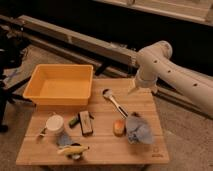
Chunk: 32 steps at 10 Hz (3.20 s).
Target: Wipe table surface with brush
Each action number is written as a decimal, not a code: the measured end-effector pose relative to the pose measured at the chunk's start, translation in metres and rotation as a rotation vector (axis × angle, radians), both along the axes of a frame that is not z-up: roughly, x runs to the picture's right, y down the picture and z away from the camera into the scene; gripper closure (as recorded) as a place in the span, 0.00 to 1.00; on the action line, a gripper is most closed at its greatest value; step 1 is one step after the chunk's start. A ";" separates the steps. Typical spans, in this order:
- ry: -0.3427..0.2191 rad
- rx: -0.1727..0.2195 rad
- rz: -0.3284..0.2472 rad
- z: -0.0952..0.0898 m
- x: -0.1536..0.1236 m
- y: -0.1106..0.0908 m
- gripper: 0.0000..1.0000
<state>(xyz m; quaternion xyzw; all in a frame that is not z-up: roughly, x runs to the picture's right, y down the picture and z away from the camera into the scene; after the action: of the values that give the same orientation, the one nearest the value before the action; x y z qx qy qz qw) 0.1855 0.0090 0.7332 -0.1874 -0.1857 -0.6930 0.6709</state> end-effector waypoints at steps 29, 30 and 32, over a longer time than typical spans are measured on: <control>0.019 -0.064 -0.174 0.071 -0.060 0.054 0.20; 0.027 -0.069 -0.187 0.083 -0.066 0.061 0.20; 0.039 -0.089 -0.213 0.117 -0.080 0.076 0.20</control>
<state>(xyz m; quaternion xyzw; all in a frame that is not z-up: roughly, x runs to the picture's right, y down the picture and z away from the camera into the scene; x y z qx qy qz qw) 0.1054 0.0850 0.8499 -0.2493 -0.1824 -0.7476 0.5880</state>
